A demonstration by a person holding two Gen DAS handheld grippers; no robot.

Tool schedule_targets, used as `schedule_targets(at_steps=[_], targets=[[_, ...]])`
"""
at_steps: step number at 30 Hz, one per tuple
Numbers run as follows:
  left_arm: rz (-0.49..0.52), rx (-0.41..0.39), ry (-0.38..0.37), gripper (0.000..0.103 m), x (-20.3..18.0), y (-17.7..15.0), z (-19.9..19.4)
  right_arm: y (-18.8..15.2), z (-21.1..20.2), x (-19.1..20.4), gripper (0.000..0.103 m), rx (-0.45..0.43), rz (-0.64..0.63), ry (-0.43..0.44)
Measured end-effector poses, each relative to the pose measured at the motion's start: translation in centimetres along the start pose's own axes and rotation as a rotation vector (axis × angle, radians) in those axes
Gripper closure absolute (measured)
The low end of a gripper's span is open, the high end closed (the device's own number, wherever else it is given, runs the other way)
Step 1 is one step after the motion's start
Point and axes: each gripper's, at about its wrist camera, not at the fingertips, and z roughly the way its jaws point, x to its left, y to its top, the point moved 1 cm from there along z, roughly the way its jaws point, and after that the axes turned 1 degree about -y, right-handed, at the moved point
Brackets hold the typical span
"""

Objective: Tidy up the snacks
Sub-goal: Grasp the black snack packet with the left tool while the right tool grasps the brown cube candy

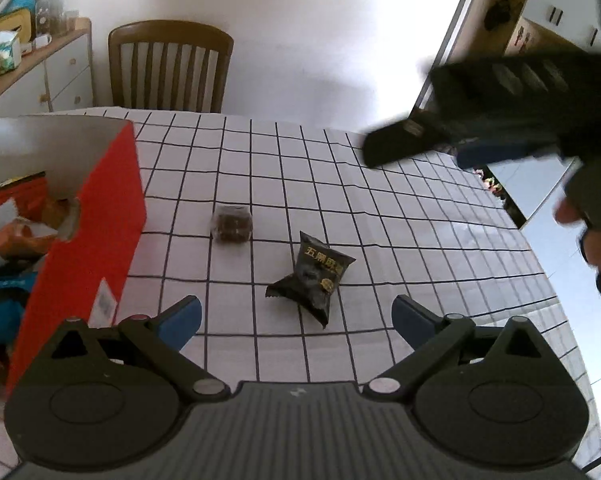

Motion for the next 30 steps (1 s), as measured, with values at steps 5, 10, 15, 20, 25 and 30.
schedule_targets(at_steps=[5, 10, 15, 20, 25, 30], targets=[[0.074, -0.027, 0.029, 0.001, -1.1, -0.3, 2.0, 1.6, 2.9, 0.4, 0.0, 0.047, -0.011, 0.029], [0.153, -0.056, 0.048, 0.001, -2.2, -0.4, 3.6, 2.8, 5.5, 0.6, 0.0, 0.118, -0.031, 0.064], [0.186, -0.051, 0.051, 0.001, -2.6, -0.5, 5.2, 4.2, 8.0, 1.1, 0.001, 0.195, -0.035, 0.077], [0.211, -0.046, 0.049, 0.001, -2.6, -0.7, 6.6, 5.7, 10.5, 2.1, 0.008, 0.268, -0.023, 0.119], [0.23, -0.059, 0.043, 0.002, -2.4, -0.7, 7.1, 6.1, 12.7, 3.7, 0.021, 0.319, -0.047, 0.143], [0.237, -0.073, 0.036, 0.013, -2.0, -0.5, 7.1, 5.7, 14.7, 4.9, 0.03, 0.363, -0.063, 0.149]])
